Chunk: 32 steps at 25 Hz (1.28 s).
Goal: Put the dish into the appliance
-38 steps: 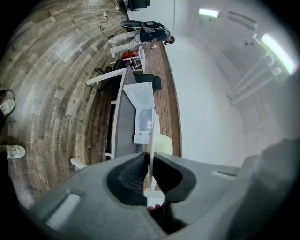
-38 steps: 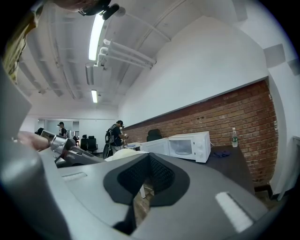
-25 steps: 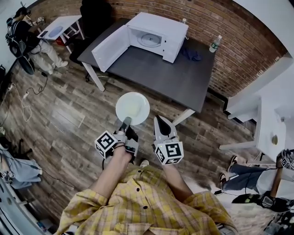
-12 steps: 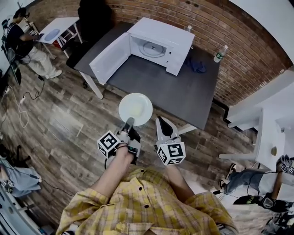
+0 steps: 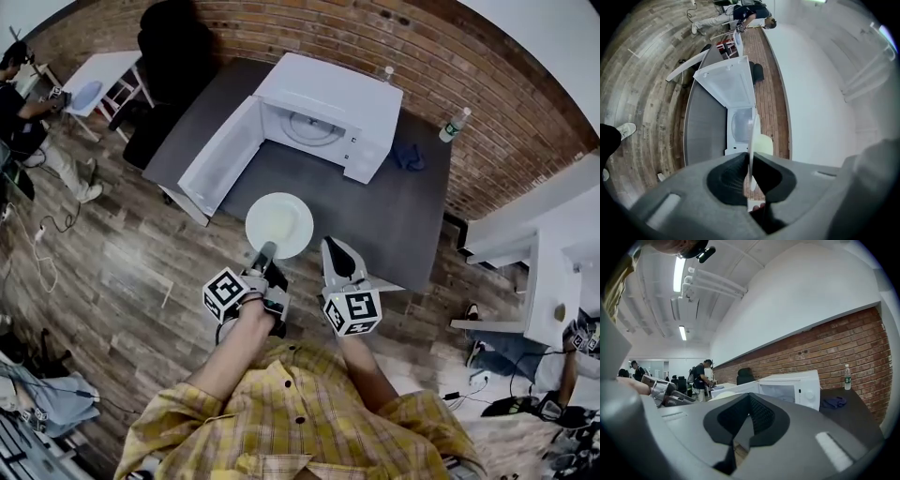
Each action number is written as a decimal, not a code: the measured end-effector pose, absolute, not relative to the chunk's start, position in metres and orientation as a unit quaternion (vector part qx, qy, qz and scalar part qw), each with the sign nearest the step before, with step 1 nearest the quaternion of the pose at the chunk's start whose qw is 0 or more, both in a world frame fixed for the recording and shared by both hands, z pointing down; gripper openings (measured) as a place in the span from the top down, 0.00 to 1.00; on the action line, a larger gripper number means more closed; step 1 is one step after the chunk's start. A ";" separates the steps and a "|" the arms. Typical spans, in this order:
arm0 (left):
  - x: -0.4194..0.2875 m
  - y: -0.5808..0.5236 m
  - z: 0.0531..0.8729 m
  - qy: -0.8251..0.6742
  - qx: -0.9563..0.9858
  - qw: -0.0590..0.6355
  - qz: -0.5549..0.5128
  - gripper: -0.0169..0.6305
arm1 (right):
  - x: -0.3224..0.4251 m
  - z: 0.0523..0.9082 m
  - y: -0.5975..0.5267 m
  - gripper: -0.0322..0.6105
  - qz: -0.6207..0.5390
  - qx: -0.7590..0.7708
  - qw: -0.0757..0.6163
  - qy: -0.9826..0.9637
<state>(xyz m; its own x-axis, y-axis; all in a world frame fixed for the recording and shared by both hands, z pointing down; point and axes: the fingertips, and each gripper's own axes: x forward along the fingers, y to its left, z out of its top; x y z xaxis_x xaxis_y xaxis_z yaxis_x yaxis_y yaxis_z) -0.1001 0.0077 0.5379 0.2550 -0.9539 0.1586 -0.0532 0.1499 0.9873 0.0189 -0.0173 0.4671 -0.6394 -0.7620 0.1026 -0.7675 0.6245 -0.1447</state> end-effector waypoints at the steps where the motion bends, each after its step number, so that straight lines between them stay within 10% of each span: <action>1: -0.105 -0.003 0.539 -0.475 0.531 0.592 -0.378 0.94 | 0.014 0.467 -0.028 0.95 0.088 0.429 0.016 -0.899; 32: -0.129 -0.164 0.568 -0.433 0.561 0.636 -0.307 0.95 | -0.010 0.484 -0.158 0.95 0.105 0.499 0.036 -0.860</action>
<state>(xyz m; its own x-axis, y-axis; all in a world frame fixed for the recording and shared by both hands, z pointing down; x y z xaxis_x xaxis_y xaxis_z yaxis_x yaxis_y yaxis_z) -0.1287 -0.1635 0.5680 0.4371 -0.8753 0.2066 -0.0952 0.1834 0.9784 -0.0098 -0.1581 0.4838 -0.4998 -0.8500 0.1664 -0.8650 0.4803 -0.1451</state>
